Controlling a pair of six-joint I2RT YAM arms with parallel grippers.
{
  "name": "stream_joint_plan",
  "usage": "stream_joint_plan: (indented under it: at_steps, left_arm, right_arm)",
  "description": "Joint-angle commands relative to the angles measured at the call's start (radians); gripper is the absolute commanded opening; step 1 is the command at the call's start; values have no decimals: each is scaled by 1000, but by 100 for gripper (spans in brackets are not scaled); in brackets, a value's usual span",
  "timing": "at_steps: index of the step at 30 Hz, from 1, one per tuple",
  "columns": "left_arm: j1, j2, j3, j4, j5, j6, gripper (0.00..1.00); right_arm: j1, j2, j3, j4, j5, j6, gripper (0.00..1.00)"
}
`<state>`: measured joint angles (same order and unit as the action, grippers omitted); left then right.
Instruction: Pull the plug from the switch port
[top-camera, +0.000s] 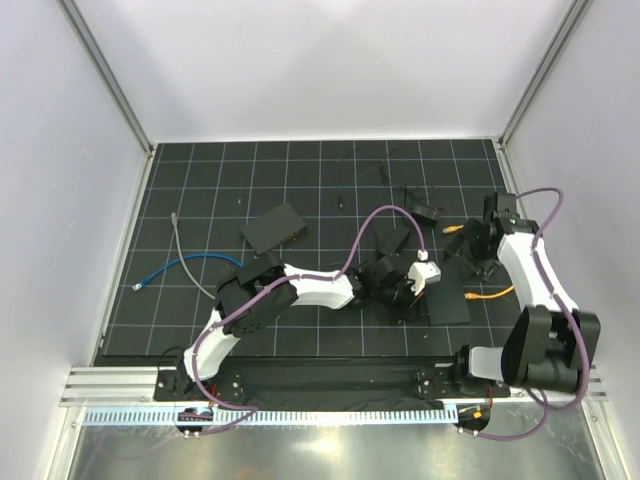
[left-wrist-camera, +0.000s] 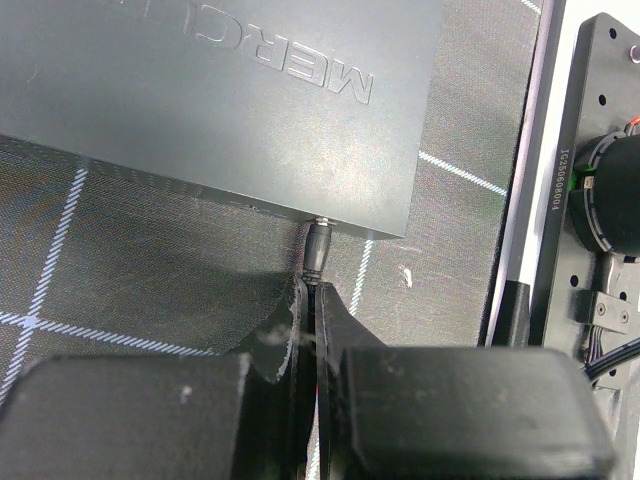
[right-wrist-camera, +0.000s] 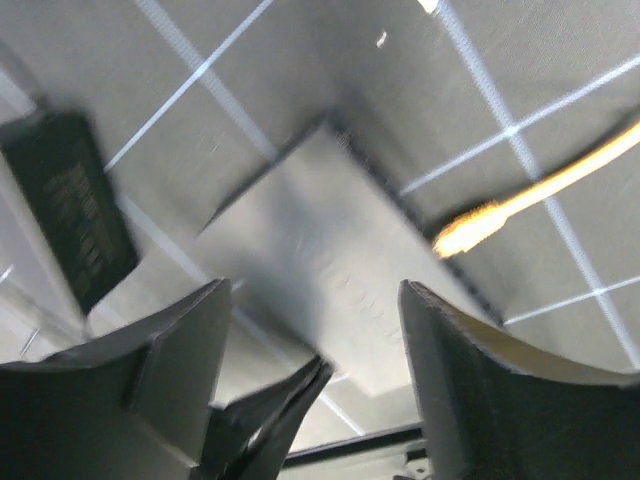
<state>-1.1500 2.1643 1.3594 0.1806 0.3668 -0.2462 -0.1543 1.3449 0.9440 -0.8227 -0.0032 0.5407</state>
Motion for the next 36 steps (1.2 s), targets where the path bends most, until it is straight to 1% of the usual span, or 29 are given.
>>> stream_joint_plan:
  at_steps: [1,3,4,6,7,9,10,13,18,21,30,34,35,36]
  left_arm:
    - [-5,2,37,16,8,13,0]
    - [-5,3,38,17,8,13,0]
    - [-5,3,40,17,9,12,0]
    - [-5,6,41,17,11,10,0]
    - [-5,8,41,17,11,10,0]
    - [-5,6,41,17,11,10,0]
    - [-5,6,41,17,11,12,0]
    - [-5,9,43,17,11,10,0]
    - [-5,11,46,14,12,12,0]
    - [-5,8,43,14,9,12,0]
    - [-5,6,40,17,8,12,0]
    - [-5,3,35,14,-3,13,0]
    - [-5,2,35,13,-6,13,0]
    - [-5,2,33,10,-14,13,0]
  right_arm:
    - [25,-95,-68,-87,-79,38,73]
    - [53,-118,-102,-73,-135,63,64]
    - [67,-122,-131,-67,-145,74,51]
    - [120,-130,-158,-31,-165,93,37]
    - [137,-135,-184,-20,-170,114,28]
    - [185,-138,-208,9,-172,134,21]
    - [196,-138,-224,16,-170,142,15]
    - [236,-136,-252,42,-167,154,8]
    - [280,-139,-266,39,-141,174,5]
    - [279,-153,-278,30,-95,176,3]
    - [280,-118,-318,56,-80,174,1]
    - [280,-113,-306,22,-21,176,1]
    - [280,-107,-298,-7,55,176,1]
    - [280,-99,-292,-15,69,179,1]
